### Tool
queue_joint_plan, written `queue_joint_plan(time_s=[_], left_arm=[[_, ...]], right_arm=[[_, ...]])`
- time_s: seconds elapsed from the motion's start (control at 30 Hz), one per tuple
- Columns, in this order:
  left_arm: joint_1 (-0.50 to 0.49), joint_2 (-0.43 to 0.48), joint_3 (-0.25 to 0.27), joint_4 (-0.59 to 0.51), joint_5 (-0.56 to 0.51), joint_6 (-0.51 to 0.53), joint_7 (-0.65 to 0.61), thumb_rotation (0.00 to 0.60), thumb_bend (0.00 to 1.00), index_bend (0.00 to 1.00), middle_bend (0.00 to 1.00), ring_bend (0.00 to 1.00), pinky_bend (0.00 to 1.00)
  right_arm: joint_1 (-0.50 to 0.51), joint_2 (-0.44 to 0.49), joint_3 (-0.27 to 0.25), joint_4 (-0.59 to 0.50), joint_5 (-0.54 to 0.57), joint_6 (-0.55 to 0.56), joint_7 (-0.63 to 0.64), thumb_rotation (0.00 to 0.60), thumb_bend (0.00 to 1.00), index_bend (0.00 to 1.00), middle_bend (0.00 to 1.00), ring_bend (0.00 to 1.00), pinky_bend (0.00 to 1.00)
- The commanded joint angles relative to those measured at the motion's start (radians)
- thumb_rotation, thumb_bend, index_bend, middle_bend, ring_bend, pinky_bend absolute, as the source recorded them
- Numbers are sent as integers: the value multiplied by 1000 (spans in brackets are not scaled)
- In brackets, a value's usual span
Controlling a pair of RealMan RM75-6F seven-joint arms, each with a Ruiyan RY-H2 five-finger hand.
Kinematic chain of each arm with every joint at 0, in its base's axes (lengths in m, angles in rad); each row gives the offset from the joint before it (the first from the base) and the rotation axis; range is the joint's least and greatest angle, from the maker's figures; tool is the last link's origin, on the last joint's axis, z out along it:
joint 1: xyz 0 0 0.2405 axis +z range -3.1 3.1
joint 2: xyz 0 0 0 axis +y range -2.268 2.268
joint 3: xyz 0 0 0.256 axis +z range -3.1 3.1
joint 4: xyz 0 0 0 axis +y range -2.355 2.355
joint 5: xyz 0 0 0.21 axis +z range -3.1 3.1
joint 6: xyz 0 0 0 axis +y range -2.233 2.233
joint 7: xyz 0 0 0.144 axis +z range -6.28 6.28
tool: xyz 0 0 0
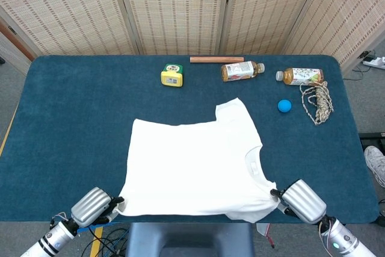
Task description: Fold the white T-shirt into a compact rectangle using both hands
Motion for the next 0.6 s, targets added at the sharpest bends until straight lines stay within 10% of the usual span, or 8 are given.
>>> queue_joint_plan(time_s=[0.03,0.6], left_arm=[[23,44,35,-50,36,26,-5,600,516,648,942,885,976],[116,87,86,-95,112,100,29,600,516,649,943,885,976]], right_arm=[[-17,13,-12,-4,-12,16,4,600,609,815,956,1000,1000],[-102,58,-52,-36,-76,97,-13,600,617,838,970,1000,1000]])
